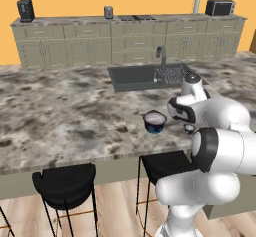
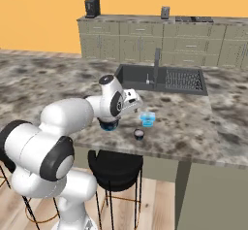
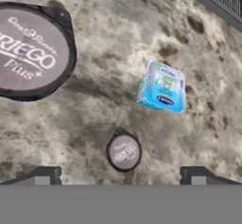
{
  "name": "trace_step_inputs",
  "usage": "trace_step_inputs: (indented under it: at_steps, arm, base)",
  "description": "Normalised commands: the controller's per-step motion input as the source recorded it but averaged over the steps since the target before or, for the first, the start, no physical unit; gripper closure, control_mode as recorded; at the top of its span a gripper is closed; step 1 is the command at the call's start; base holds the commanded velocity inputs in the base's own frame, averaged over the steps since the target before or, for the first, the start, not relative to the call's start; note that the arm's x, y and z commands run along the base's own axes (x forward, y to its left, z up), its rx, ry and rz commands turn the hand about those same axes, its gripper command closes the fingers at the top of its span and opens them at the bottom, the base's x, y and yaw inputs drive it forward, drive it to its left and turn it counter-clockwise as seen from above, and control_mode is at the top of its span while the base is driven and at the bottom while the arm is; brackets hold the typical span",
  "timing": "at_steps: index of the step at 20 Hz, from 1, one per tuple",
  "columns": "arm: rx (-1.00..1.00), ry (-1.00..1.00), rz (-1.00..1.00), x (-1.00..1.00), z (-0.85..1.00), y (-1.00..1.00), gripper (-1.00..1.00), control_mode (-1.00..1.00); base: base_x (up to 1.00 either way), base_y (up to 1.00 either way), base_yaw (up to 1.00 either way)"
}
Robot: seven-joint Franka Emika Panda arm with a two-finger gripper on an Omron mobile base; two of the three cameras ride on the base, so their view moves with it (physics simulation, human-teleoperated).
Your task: Stack the yogurt containers by placing the smaller containers on top of the larger containers.
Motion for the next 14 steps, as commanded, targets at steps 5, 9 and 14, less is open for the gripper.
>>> trace_step_inputs:
  at_steps: [5, 9, 14]
  arm:
    - [0.0, 0.0, 0.0, 0.27, -0.18, -0.12, -1.0, -1.0]
    - [0.0, 0.0, 0.0, 0.26, -0.18, -0.14, -1.0, -1.0]
    - [0.0, 0.0, 0.0, 0.28, -0.19, -0.1, -1.0, -1.0]
  base:
    - [0.0, 0.0, 0.0]
    - [0.0, 0.0, 0.0]
    - [0.0, 0.0, 0.0]
